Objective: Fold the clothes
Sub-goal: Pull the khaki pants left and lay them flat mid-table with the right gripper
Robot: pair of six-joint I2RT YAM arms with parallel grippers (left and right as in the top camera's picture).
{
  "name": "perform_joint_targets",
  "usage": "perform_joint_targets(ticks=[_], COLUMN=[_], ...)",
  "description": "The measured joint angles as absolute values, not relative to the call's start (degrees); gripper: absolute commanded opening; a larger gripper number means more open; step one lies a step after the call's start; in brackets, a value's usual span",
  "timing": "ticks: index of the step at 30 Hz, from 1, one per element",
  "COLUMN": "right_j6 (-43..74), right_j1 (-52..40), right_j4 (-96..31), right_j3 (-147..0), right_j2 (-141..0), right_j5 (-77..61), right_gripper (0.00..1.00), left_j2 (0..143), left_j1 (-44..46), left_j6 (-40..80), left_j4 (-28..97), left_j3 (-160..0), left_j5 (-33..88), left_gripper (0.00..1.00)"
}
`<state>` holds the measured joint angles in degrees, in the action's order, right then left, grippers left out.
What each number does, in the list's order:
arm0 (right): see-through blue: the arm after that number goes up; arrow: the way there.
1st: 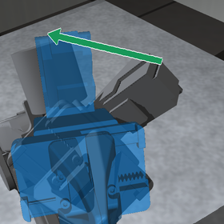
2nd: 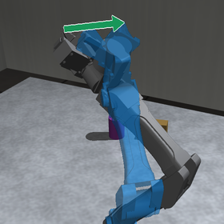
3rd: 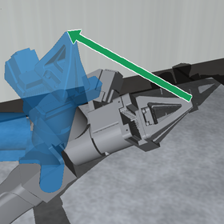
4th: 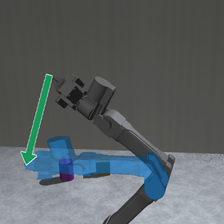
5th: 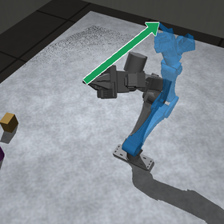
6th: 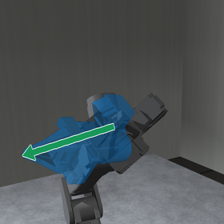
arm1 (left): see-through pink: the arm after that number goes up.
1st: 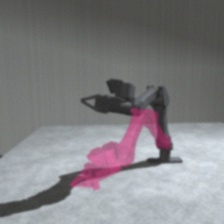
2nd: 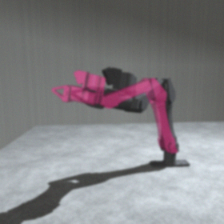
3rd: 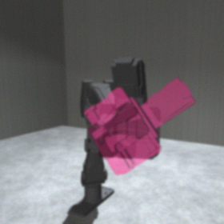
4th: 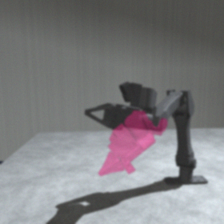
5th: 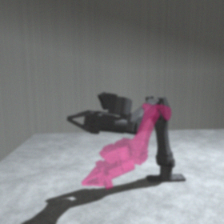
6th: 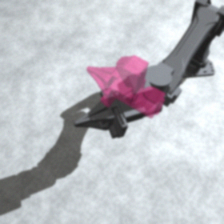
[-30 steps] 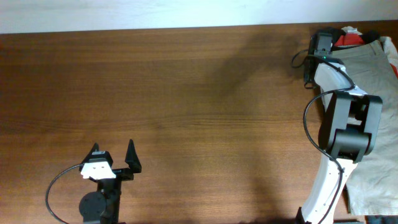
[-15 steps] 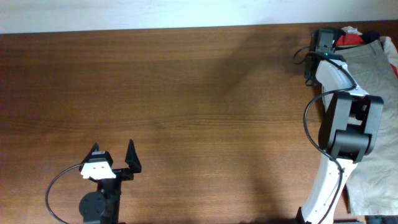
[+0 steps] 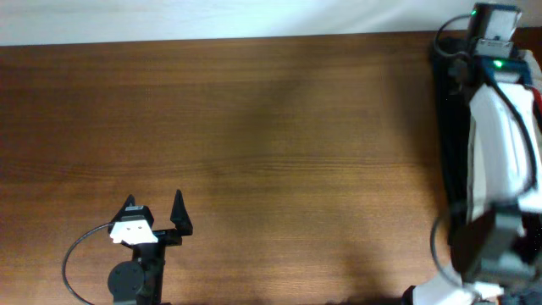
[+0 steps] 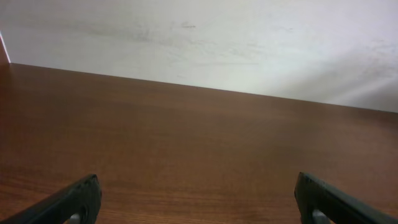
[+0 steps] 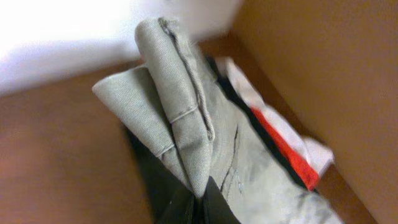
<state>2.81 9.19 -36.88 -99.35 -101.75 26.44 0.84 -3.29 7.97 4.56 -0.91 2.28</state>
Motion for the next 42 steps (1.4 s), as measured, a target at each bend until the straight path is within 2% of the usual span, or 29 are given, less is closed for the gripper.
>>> perform_joint_targets(ticks=[2,5,12,16,19,20,21,25,29,30,31,32,38,42], right_j6=[3.18,6.66,19.42,25.36,26.83,27.68,28.56,29.87,28.32,27.81,27.55,27.09,26.35,26.33], right_j1=[3.22,-7.22,-34.87,-44.14,-46.65,-47.22,-47.53,-48.69,-47.33,-45.69,-42.41,-39.42,-21.04,-11.05], right_j4=[-36.82,-36.05,-29.56,-27.14,-25.45,-25.08,-24.77,-24.62,-30.24,-34.02,-37.98,-42.17,-64.53,-70.08], right_j3=[-99.66,-99.96,-99.96,-99.94,-99.94,-99.94,-99.94,-99.94,-99.96,-99.96,-100.07,-100.18,-101.08,-101.08], right_j2=[-95.44,-94.43,-110.41,-116.44,-116.46,-116.46,-116.46,-116.46,-115.18,-113.47,-110.72,-108.53,-104.73,-105.43], right_j5=[21.17,14.31,4.78,0.58,-1.91,-3.90,-5.74,-8.49,-9.45,-9.08,-8.73,-8.38,-6.85,-3.62], right_gripper=[0.04,0.04,0.04,0.04,0.04,0.18,0.44,0.44,0.49,0.68,0.77,0.99,0.99,0.99], left_j2=[0.84,0.84,0.84,0.84,0.84,0.84,0.84,0.84,0.84,0.84,0.84,0.84,0.84,0.84], left_j1=[-3.29,-3.29,-3.29,-3.29,-3.29,-3.29,-3.29,-3.29,-3.29,-3.29,-3.29,-3.29,-3.29,-3.29], left_j6=[7.99,7.97,7.99,7.97,7.97,7.99,7.97,7.97,7.97,7.97,7.99,7.99,7.97,7.97], left_j4=[4.56,4.56,4.56,4.56,4.56,4.56,4.56,4.56,4.56,4.56,4.54,4.54,4.56,4.56], left_j3=[-0.91,-0.91,-0.91,-0.91,-0.91,-0.91,-0.91,-0.91,-0.91,-0.91,-0.91,-0.91,-0.91,-0.91], left_j5=[2.28,2.28,2.28,2.28,2.28,2.28,2.28,2.28,2.28,2.28,2.28,2.28,2.31,2.28], left_gripper=[0.99,0.99,0.99,0.99,0.99,0.99,0.99,0.99,0.99,0.99,0.99,0.99,0.99,0.99])
